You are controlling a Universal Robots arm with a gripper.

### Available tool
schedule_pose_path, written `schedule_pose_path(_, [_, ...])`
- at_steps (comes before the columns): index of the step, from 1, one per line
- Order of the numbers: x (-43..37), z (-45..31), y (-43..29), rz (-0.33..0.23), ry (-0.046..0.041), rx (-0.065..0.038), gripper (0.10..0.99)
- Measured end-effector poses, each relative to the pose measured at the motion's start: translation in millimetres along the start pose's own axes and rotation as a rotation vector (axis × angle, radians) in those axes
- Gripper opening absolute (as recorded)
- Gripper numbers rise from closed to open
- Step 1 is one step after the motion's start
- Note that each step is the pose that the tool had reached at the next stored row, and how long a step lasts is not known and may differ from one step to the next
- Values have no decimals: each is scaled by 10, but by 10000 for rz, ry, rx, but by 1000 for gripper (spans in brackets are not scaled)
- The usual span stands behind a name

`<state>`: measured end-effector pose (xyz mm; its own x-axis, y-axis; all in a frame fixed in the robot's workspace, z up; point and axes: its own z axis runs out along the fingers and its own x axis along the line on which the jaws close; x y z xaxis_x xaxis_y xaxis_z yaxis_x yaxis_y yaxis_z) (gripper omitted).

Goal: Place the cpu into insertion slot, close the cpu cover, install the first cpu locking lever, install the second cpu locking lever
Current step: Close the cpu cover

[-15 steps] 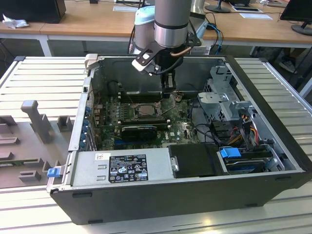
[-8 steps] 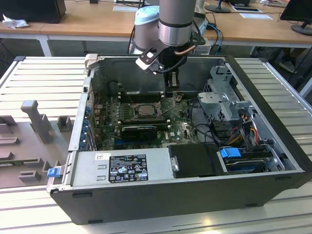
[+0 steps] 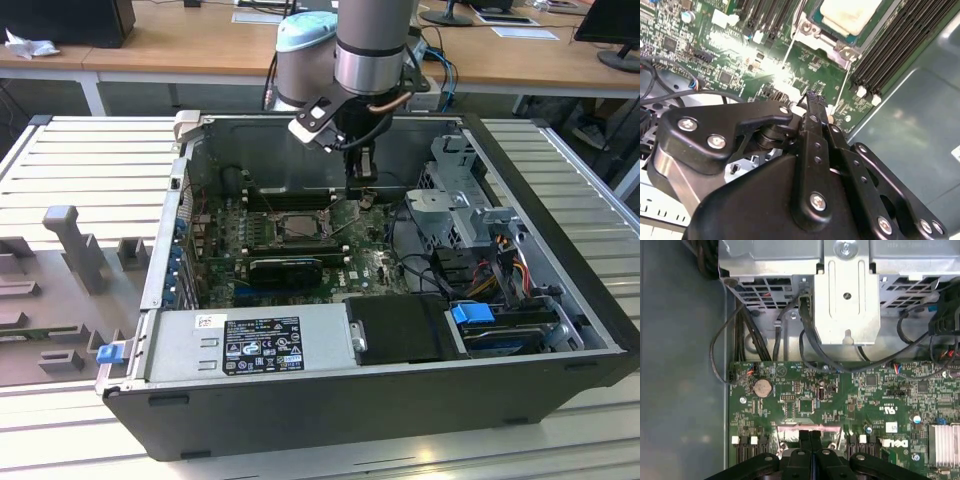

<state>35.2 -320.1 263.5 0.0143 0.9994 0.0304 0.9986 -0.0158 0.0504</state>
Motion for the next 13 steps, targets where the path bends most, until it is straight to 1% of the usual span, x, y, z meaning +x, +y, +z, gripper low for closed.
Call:
schedule_pose_path(3, [1,-5,29,2,0,10,106])
schedule_pose_path(6, [2,-8,76,1,2,22,106])
schedule_pose_path(7, [2,-9,113,1,2,33,106])
schedule_pose_path(10, [4,-8,166,2,2,47,106])
schedule_pose_path(13, [3,-6,190,2,1,49,106])
